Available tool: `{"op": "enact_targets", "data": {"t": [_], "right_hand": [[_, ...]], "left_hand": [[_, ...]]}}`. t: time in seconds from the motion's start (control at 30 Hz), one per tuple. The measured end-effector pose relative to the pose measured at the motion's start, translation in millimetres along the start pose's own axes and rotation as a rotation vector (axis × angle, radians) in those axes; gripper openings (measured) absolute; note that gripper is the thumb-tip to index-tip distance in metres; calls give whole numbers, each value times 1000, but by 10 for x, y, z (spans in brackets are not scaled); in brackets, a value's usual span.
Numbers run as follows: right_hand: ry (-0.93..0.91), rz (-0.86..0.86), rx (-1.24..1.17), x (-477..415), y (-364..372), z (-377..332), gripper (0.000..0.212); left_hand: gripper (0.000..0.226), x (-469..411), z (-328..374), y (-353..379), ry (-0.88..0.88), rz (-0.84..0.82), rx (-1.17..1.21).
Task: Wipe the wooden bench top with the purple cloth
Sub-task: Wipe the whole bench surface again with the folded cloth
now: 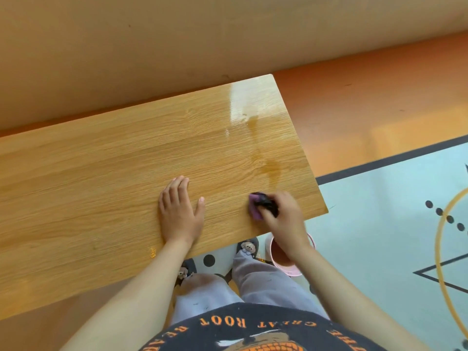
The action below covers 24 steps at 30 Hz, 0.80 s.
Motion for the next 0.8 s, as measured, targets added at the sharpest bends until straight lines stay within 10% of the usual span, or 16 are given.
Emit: {"op": "enact_targets", "data": {"t": [0.17, 0.57, 0.8], "right_hand": [[-62, -94, 59, -152, 223, -63, 16], [336, 343, 121, -357, -710, 827, 14], [51, 55, 70, -427, 237, -77, 17]], "left_hand": [[57, -10, 5, -5, -11, -5, -10], [60, -27, 4, -5, -13, -16, -19], [61, -25, 0, -11, -22, -23, -24]]}}
Point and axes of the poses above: each hand's wrist, its own x-axis away from the middle knuckle, its own y-axis out of the palm, z = x × y, the point moved 6 cm from there along -x, towards the middle knuckle, and after that the axes turned 6 degrees about y, right-handed, at the moved point
